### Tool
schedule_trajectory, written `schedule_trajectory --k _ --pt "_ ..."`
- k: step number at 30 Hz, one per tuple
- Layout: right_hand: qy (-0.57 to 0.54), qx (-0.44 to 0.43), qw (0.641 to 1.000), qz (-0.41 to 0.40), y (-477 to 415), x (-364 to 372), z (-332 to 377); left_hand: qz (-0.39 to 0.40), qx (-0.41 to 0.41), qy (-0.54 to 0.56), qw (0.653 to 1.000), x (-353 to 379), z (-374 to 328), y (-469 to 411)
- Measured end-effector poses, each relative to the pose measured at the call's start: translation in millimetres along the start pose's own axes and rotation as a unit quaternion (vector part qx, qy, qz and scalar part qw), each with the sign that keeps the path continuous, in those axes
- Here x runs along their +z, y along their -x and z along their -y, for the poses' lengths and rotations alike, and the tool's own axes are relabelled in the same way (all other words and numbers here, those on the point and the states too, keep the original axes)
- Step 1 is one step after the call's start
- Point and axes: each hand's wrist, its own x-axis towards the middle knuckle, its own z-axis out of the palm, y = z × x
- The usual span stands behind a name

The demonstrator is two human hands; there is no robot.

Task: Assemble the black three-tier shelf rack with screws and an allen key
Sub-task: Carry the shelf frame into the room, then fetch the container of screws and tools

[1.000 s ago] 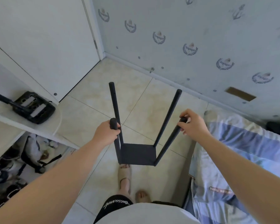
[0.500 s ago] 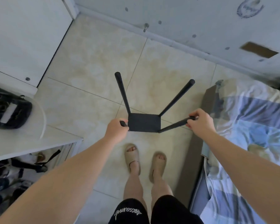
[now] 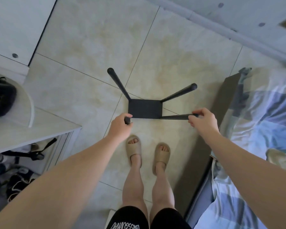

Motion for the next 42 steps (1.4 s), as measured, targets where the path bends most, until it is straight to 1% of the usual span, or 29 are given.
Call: schedule_trajectory --k 2,4,6,9,12,16,18,20,22,26,30,33,37,39,42 --pt "-0.01 0.001 1.0 0.016 -1.9 0.1 0.0 0.004 -0.012 -0.003 1.0 2.1 0.0 1.4" --pt "-0.014 0.006 0.999 0.048 0.2 -1.7 1.5 0.007 -0.022 -0.015 1.0 0.3 -0.4 5.4" --pt "0.002 0.009 0.997 0.082 6.2 -6.1 4.4 0.01 -0.032 -0.027 0.999 -2.8 -1.7 13.0" --pt "0.039 -0.005 0.993 0.109 22.3 -18.1 10.9 0.024 -0.043 -0.051 0.998 -7.4 -7.2 34.6" --pt "0.082 -0.044 0.986 0.136 44.7 -33.6 19.2 0.018 -0.034 -0.08 0.996 -12.2 -14.1 63.9" --pt "0.176 -0.135 0.96 0.17 79.2 -52.2 26.4 -0.014 0.012 -0.129 0.992 -19.7 -28.4 109.4" --pt "0.231 -0.2 0.933 0.189 98.9 -58.8 29.9 -0.043 0.036 -0.16 0.986 -22.6 -34.6 140.4" --pt "0.27 -0.267 0.903 0.201 117.0 -62.6 38.0 -0.093 0.066 -0.195 0.974 -24.8 -38.0 169.7" --pt "0.31 -0.337 0.865 0.207 135.9 -61.4 48.3 -0.137 0.074 -0.203 0.967 -27.0 -36.5 198.4" --pt "0.389 -0.467 0.763 0.223 176.0 -47.6 68.5 -0.21 0.05 -0.172 0.961 -27.9 -20.1 250.1" --pt "0.438 -0.571 0.658 0.222 223.1 -22.7 88.2 -0.298 0.013 -0.149 0.943 -31.9 9.1 295.4" --pt "0.438 -0.629 0.601 0.226 258.5 2.7 99.3 -0.357 -0.025 -0.135 0.924 -39.8 41.1 323.9" --pt "0.435 -0.697 0.527 0.219 305.2 44.8 110.7 -0.415 -0.086 -0.107 0.899 -55.4 94.9 357.5" --pt "0.432 -0.717 0.499 0.223 332.3 71.4 116.1 -0.435 -0.108 -0.091 0.889 -65.2 126.8 373.5" --pt "0.426 -0.736 0.472 0.233 375.9 118.4 122.1 -0.455 -0.136 -0.079 0.876 -84.5 177.9 395.0"
